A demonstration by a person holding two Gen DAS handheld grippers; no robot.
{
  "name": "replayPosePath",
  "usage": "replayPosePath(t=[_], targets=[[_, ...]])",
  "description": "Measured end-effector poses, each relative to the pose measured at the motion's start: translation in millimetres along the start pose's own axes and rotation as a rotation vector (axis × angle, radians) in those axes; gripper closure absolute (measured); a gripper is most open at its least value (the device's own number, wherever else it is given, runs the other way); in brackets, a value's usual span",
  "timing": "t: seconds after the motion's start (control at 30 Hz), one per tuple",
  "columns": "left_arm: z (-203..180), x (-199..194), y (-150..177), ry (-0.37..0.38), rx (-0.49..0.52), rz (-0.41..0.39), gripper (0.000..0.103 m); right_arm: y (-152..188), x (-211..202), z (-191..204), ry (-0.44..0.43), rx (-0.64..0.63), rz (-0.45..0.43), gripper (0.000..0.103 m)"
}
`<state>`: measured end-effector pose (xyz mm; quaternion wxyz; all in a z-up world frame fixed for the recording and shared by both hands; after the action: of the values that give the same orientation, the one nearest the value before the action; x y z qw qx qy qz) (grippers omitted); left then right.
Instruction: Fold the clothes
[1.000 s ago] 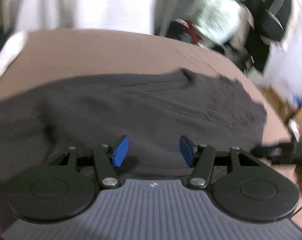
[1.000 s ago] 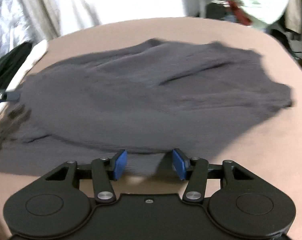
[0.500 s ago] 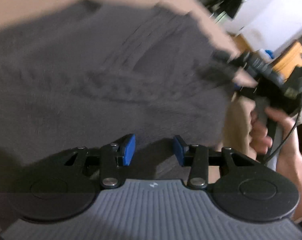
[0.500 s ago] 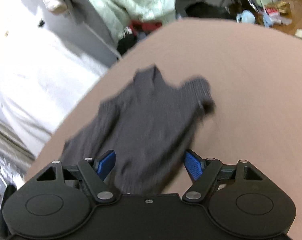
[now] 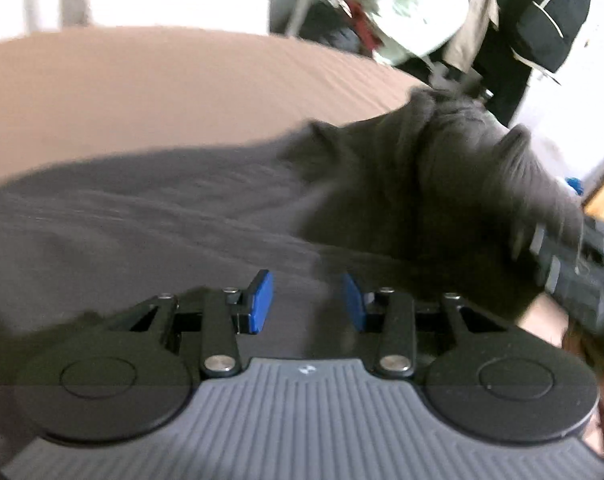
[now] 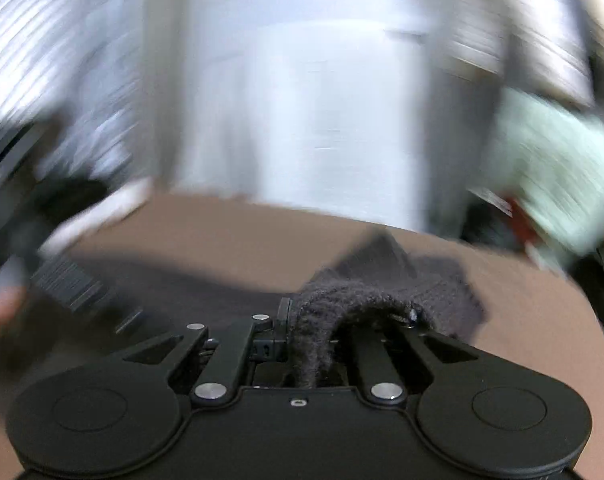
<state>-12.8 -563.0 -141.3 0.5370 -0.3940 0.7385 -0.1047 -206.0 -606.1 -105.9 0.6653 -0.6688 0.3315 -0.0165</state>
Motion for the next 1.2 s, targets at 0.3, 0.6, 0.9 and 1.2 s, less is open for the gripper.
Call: replayPosePath(t=[0.3,0.6,0.9,1.2], targets=[[72,-55,30,-0.074,-0.12,-0.054,0.048,51,84,104,-0.054,-0.333,0.267,0.071],[108,-107,35,-0.31,-0.103,-0.015,0.04,32,79,105,0.012,-0.177,0.271,0.063],[220,-176,80,-0.645,-0.345,0.045,0.035,15,65,171,-0.365,-0.194,0.251,0.034],[246,-165,110,-0.297,-0.543,0.023,0.019,24,50,241,-0.464,-0.304,0.281,0.033]])
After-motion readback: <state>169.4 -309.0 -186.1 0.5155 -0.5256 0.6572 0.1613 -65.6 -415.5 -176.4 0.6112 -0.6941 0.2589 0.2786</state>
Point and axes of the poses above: each gripper's, at about its wrist camera, not at the fingertips, and x roughly the way its jaws point, z to its left, y to its underside, the point moved 1 cm from there along x, roughly the way its jaws point, and after that the axes turned 2 degrees about -z, right-handed, at the moved point
